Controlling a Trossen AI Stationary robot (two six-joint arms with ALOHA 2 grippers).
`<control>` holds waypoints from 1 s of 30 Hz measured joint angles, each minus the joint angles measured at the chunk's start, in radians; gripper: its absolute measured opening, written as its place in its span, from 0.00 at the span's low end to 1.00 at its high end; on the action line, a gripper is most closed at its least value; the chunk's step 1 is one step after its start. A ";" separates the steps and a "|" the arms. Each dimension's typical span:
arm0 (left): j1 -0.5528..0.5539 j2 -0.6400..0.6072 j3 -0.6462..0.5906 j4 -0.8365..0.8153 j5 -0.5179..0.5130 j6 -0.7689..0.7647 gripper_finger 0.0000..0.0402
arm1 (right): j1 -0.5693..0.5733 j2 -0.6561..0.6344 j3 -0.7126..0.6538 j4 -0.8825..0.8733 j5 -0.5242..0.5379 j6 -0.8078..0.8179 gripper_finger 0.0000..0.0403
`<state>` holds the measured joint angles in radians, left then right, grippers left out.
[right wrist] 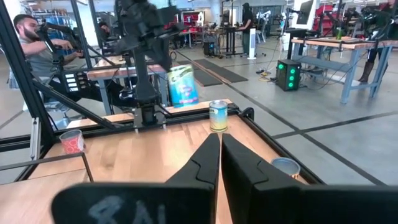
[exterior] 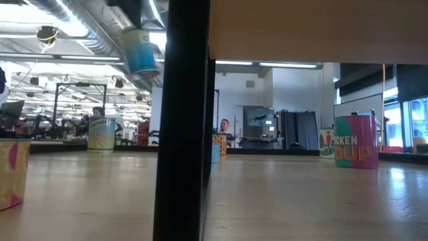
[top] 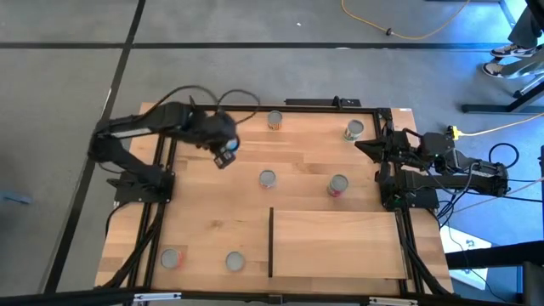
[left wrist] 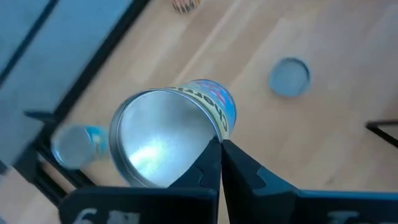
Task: Pick and place cans onto a shelf
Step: Put the canned cherries on the shelf
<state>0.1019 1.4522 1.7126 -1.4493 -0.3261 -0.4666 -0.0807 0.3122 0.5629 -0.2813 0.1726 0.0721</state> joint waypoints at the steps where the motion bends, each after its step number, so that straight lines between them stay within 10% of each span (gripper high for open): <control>1: 0.022 0.028 0.032 -0.005 0.007 0.035 0.00 | 0.000 0.000 0.000 0.000 0.000 0.001 0.05; 12: 0.166 0.377 0.303 0.006 0.116 0.401 0.00 | 0.000 0.000 0.000 0.000 0.000 0.001 0.05; 30: 0.179 0.669 0.310 0.231 0.253 0.619 0.00 | 0.000 0.000 0.000 0.000 0.000 -0.002 0.05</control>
<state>0.2806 2.1214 2.0228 -1.2178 -0.0731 0.1521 -0.0807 0.3119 0.5629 -0.2817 0.1726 0.0696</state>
